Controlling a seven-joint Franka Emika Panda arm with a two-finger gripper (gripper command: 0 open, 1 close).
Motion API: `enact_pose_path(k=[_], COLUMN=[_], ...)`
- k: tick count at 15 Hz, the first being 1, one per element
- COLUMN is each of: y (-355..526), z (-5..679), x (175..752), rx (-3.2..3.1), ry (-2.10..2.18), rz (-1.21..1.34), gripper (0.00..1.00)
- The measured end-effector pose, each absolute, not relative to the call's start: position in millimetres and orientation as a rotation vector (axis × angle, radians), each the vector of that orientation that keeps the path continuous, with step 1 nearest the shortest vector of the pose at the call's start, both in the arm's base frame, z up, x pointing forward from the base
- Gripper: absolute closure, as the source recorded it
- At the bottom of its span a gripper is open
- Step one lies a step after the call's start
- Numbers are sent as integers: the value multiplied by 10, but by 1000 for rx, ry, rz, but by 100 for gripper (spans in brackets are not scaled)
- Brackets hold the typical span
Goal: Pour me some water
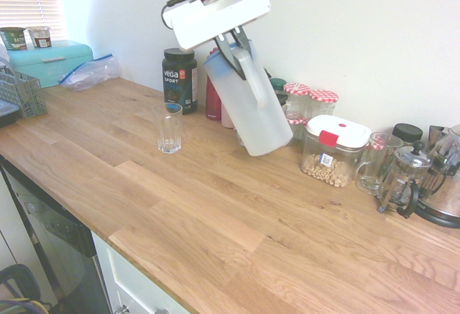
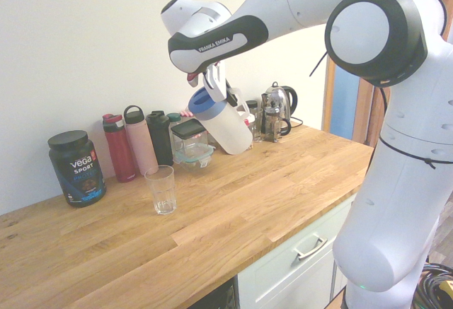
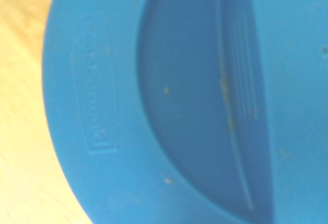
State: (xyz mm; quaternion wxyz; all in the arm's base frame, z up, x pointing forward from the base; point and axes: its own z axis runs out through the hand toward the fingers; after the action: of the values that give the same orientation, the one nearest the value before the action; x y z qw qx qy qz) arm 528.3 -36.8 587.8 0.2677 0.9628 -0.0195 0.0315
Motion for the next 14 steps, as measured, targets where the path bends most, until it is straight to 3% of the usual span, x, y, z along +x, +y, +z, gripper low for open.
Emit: enact_pose_path(k=[8,14], y=[-1177,-1398], z=[5233,5126], x=[5062,4947], rx=[2856,2900], ry=[-655,-1066], rz=[36,206], gripper=[100,100])
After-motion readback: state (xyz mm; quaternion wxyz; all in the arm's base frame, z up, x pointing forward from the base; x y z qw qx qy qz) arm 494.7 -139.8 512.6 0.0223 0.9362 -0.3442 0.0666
